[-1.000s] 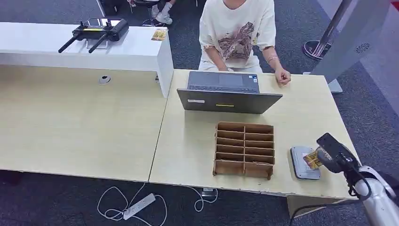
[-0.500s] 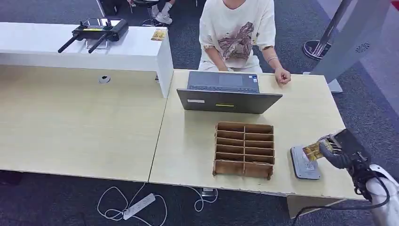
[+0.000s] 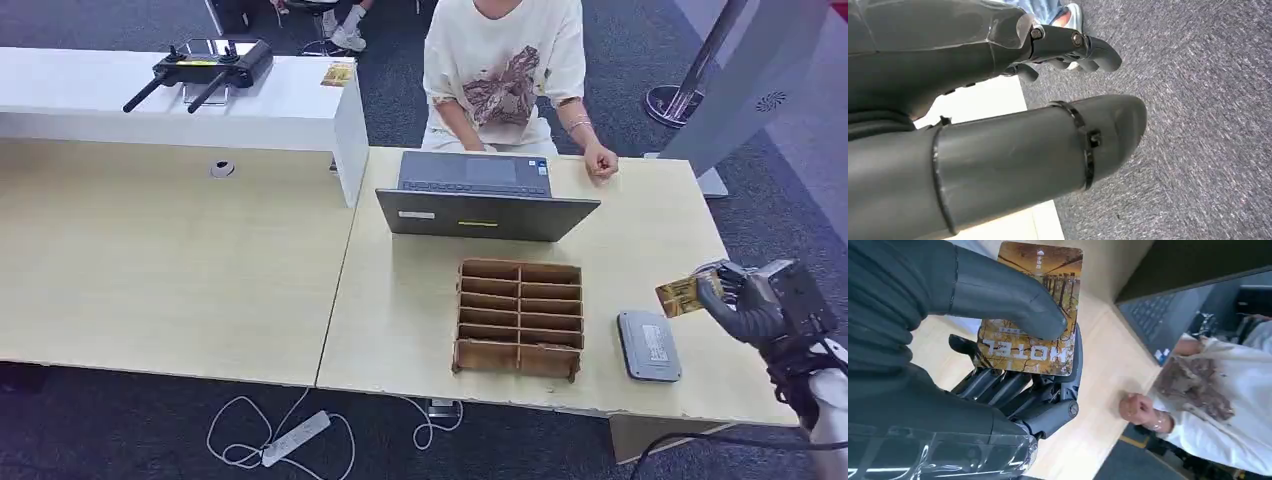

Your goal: Pass the card to the sensor for recognition and then transmit it.

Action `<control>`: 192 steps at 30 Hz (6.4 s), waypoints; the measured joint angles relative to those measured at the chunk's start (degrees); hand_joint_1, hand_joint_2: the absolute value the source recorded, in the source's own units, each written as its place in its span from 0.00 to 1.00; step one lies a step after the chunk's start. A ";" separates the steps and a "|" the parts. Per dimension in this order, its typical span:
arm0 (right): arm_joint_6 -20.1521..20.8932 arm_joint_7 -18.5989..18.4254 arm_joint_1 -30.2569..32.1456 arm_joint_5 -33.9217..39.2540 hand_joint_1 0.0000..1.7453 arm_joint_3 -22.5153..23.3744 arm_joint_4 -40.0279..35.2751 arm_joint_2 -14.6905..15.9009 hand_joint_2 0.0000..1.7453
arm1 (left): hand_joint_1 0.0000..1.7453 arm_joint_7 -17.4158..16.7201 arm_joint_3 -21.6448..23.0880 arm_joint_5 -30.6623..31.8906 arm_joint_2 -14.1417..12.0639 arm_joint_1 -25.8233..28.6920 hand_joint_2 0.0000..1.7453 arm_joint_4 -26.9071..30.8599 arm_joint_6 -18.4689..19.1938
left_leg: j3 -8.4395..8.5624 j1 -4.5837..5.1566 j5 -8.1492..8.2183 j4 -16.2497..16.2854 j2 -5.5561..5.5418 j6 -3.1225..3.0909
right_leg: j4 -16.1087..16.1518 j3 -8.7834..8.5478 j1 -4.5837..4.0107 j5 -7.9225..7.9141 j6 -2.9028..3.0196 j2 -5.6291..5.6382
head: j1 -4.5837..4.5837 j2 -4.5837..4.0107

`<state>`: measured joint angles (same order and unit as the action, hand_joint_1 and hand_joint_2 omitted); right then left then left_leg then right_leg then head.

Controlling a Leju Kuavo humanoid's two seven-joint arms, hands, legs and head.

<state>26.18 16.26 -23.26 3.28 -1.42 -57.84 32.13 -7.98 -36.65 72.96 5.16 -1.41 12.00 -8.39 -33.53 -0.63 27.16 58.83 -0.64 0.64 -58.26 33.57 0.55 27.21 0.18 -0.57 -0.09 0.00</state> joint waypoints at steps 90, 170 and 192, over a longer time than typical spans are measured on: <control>-31.12 -18.39 -50.54 -58.75 1.00 -28.20 26.67 -21.46 1.00 | 0.00 1.88 -1.14 4.79 -0.07 -0.99 0.00 0.00 1.35 | -0.01 0.00 -0.13 0.00 0.10 0.10 | -0.16 0.10 -0.01 -0.10 0.11 0.09 | 0.00 0.00; -15.78 5.79 -12.09 14.42 0.00 -5.03 -14.70 -15.74 1.00 | 0.00 0.26 -4.68 4.70 0.83 -0.73 0.00 0.00 0.39 | -0.02 -0.02 0.02 0.00 0.08 0.05 | -0.07 0.10 -0.03 -0.02 0.06 0.09 | 0.02 0.00; -41.04 13.40 27.18 -23.37 0.00 -6.38 -51.95 -21.57 1.00 | 0.00 -3.34 -5.92 6.42 0.87 -0.67 0.00 0.00 1.31 | 0.03 -0.03 0.14 -0.05 0.04 0.11 | -0.05 0.03 -0.03 0.16 0.07 0.02 | 0.02 0.00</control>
<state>-14.86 29.66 3.91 -20.10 -7.80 -109.78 10.56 -11.32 -42.58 79.38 6.03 -2.08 12.00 -7.08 -33.49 -0.66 27.30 58.79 -0.60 0.75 -58.31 33.60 0.52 27.38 0.25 -0.54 -0.07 0.00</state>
